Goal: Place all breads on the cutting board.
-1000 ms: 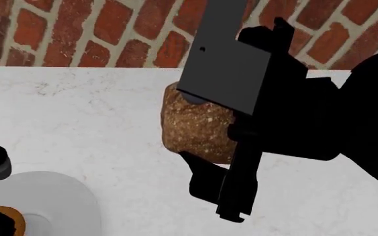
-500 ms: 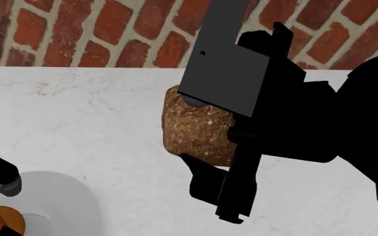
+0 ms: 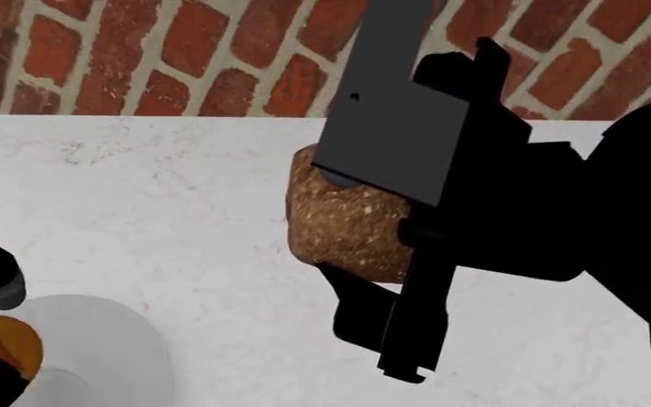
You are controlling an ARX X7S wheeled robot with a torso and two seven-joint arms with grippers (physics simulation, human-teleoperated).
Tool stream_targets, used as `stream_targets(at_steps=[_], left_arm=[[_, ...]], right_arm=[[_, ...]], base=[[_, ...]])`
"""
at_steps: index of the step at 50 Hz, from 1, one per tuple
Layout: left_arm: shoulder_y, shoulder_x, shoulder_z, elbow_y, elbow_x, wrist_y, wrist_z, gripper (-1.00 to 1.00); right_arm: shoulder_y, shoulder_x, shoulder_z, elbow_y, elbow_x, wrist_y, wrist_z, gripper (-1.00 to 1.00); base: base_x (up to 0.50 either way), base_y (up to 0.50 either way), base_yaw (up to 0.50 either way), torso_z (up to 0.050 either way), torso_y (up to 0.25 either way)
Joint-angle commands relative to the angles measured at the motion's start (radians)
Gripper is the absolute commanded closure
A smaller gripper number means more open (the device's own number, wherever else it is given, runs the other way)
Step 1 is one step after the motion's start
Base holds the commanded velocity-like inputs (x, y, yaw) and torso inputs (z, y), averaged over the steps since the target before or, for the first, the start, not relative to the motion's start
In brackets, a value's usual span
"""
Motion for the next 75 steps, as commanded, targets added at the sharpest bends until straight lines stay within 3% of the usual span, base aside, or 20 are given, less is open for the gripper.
stream_targets(at_steps=[1,11,21,43,75], left_arm=[[-0.185,-0.051,-0.012,0.052,-0.199,0.011,-0.121,1.0],[-0.363,-0.117,-0.014,0.025,-0.334,0.01,-0.174,1.0],[-0.497,-0.126,-0.052,-0.041,-0.295,-0.035,-0.159,1.0],[-0.415,-0.126,-0.088,-0.026,-0.183,0.005,-0.056,1.0],[-0.418,-0.105,-0.075,-0.033,-0.133,0.028,-0.004,1.0]], right_arm=[[0.002,0.006,0.003,0.003,-0.028,-0.006,0.001,1.0],[-0.001,0.009,0.052,0.001,-0.042,-0.028,0.095,1.0],[-0.01,0.0,0.1,0.023,-0.013,0.016,0.205,1.0],[-0.036,0.011,0.104,0.021,-0.02,-0.025,0.198,1.0],[-0.064,0.023,0.111,0.008,0.004,-0.048,0.184,1.0]], base=[[0.0,0.0,0.0,0.0,0.0],[0.0,0.0,0.0,0.0,0.0],[0.0,0.32,0.0,0.0,0.0],[0.0,0.5,0.0,0.0,0.0],[0.0,0.5,0.0,0.0,0.0]])
